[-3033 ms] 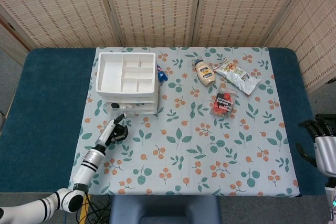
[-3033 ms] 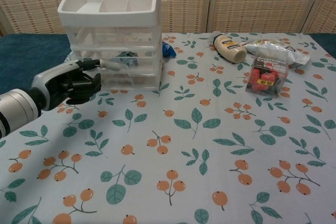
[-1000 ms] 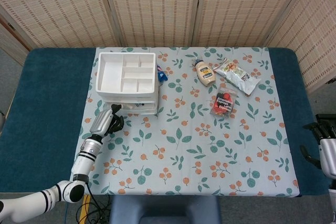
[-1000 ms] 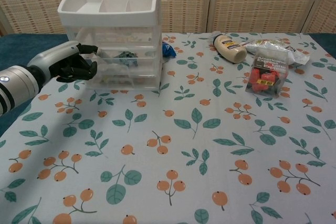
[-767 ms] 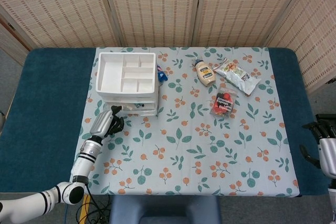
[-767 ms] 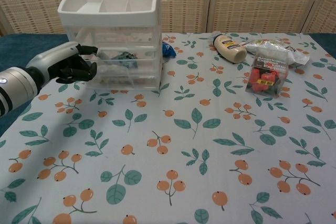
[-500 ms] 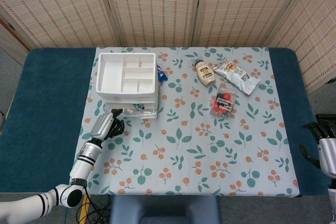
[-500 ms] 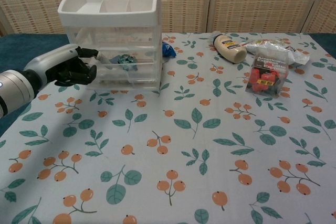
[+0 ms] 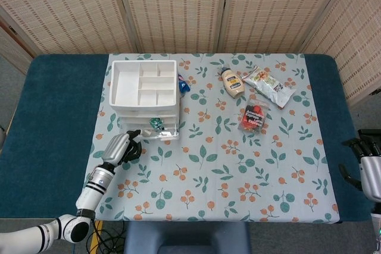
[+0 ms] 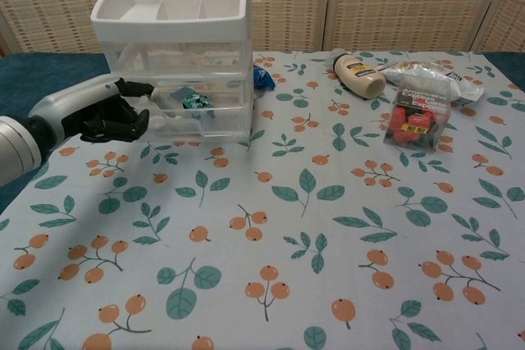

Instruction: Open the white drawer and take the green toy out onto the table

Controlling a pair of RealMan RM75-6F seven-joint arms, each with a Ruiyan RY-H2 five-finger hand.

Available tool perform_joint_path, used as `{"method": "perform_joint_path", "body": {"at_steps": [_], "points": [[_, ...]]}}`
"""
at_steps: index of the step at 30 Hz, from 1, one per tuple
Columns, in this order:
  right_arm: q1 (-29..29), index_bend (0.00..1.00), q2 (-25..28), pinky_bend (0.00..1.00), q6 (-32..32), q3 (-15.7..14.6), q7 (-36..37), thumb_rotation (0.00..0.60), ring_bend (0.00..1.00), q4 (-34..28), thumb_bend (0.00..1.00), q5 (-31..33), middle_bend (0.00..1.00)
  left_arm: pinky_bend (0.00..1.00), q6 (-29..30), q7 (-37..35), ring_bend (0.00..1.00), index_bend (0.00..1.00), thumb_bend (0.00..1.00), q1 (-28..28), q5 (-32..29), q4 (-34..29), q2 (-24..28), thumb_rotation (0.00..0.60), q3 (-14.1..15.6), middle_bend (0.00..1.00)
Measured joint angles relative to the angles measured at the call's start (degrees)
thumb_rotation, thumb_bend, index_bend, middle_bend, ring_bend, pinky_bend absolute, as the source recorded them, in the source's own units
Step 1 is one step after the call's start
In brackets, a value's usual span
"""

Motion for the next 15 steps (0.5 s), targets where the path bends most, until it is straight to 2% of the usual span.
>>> {"method": "perform_joint_path", "body": {"at_steps": [15], "points": [[0.03,0.28,0.19,0.30,0.03,0.03,-0.52,0.600,0.20,-0.47,0.33,0.02,0.29,1.00,-0.12,-1.45,1.00,0.38,0.68,0.75,2.30,-2.40,1.95,0.600,1.67,0.94]]}}
